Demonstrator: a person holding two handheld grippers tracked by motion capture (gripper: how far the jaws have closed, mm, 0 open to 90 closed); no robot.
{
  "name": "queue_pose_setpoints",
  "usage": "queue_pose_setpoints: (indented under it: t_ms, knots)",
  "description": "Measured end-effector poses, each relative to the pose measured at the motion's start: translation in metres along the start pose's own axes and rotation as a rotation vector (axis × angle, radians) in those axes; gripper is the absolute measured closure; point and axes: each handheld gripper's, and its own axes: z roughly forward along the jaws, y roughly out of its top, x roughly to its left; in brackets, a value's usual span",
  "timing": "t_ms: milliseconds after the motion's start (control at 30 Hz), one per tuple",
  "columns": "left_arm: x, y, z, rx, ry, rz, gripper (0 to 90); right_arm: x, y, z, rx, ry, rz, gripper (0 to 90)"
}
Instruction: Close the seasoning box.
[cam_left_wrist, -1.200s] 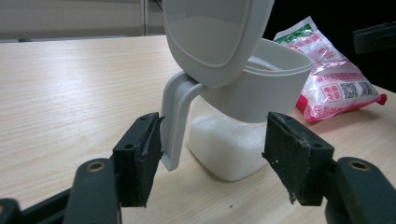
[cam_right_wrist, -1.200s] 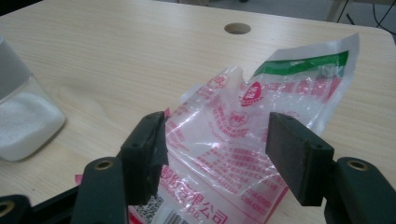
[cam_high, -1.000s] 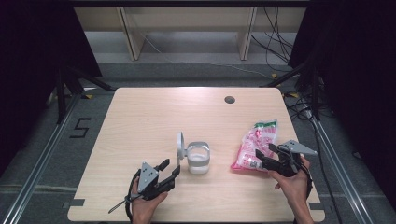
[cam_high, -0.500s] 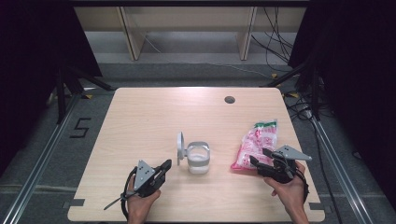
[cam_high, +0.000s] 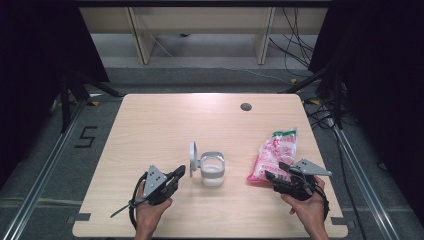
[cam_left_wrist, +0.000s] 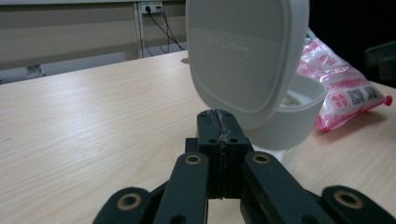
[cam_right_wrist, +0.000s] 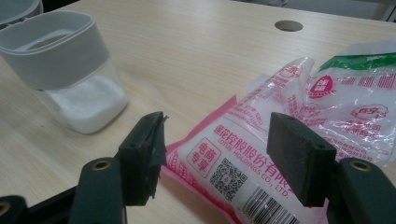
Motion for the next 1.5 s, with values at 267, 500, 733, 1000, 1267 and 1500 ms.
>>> queue_pose_setpoints:
  t_ms: [267, 500, 733, 1000, 1267, 1500]
  knots:
    - [-0.004, 0.012, 0.002, -0.001, -0.020, 0.031, 89.1, 0.005, -0.002, -0.001, 0.006, 0.010, 0.031, 37.9]
    - [-0.006, 0.022, 0.001, -0.001, -0.024, 0.051, 89.1, 0.005, -0.003, -0.001, 0.003, 0.010, 0.009, 37.9]
    - [-0.009, 0.029, 0.004, -0.005, -0.035, 0.064, 89.1, 0.007, -0.003, -0.002, 0.010, 0.019, 0.000, 37.9]
    - [-0.011, 0.034, 0.008, -0.016, -0.040, 0.082, 89.2, 0.009, -0.003, -0.002, -0.006, 0.039, 0.005, 37.8]
    - [-0.013, 0.038, 0.011, -0.026, -0.054, 0.123, 89.2, 0.011, -0.004, -0.003, -0.004, 0.038, -0.003, 37.8]
    - [-0.017, 0.039, 0.015, -0.024, -0.067, 0.131, 89.2, 0.013, -0.004, -0.004, 0.002, 0.044, -0.013, 37.7]
